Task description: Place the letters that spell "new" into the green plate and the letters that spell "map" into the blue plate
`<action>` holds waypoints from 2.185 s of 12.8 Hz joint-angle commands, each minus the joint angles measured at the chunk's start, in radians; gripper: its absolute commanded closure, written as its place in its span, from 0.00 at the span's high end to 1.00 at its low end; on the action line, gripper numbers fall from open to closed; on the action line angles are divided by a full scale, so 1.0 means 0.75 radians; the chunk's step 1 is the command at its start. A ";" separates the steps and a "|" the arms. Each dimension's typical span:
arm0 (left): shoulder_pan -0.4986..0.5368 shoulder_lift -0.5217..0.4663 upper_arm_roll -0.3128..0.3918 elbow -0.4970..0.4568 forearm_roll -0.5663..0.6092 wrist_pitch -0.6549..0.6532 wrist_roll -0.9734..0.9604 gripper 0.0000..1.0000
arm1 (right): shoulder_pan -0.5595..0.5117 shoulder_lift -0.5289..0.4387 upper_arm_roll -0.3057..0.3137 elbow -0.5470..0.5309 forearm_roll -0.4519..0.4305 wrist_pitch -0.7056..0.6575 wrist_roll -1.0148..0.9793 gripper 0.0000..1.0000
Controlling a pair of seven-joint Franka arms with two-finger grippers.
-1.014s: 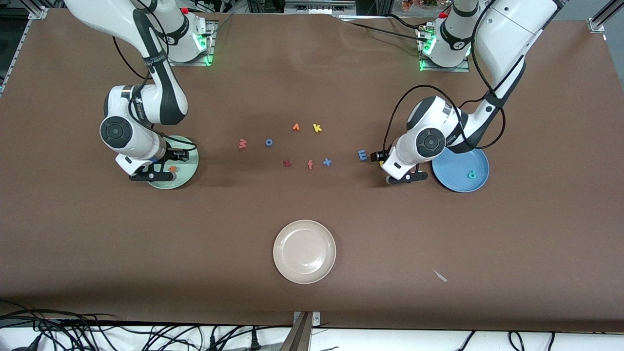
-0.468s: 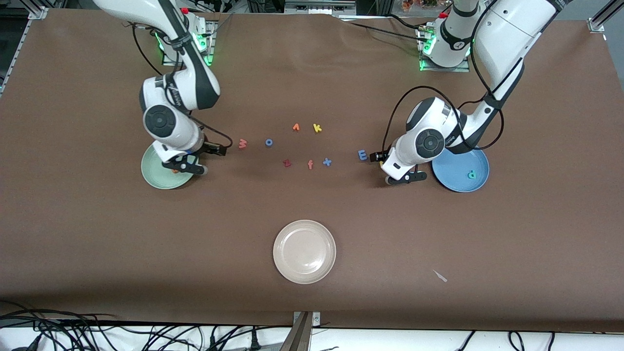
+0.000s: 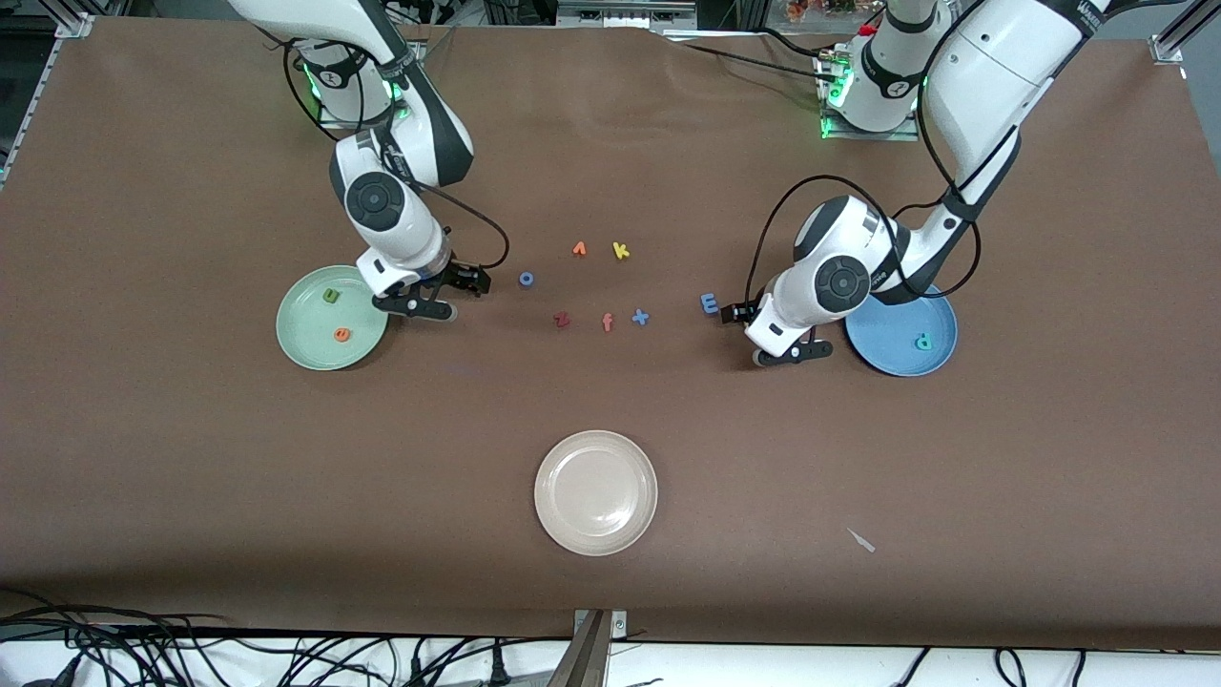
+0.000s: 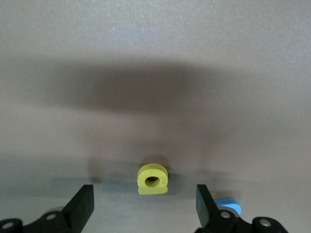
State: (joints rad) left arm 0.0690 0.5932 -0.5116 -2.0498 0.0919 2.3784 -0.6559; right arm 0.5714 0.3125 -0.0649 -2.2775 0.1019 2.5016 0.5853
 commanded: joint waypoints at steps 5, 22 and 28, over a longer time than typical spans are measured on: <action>-0.049 0.017 0.038 0.013 0.108 0.011 -0.058 0.77 | -0.007 0.074 0.082 -0.089 0.013 0.223 0.091 0.75; -0.029 -0.036 0.030 0.080 0.111 -0.176 -0.054 0.10 | -0.011 -0.089 -0.298 0.008 0.007 -0.100 -0.650 0.18; 0.100 -0.138 0.026 0.246 0.111 -0.618 0.250 0.10 | -0.064 -0.006 -0.384 -0.001 0.013 -0.081 -0.805 0.30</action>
State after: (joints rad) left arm 0.0962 0.5285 -0.4909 -1.8600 0.1560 1.9576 -0.5688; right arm 0.5299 0.2881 -0.3541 -2.2785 0.1016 2.4355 0.0050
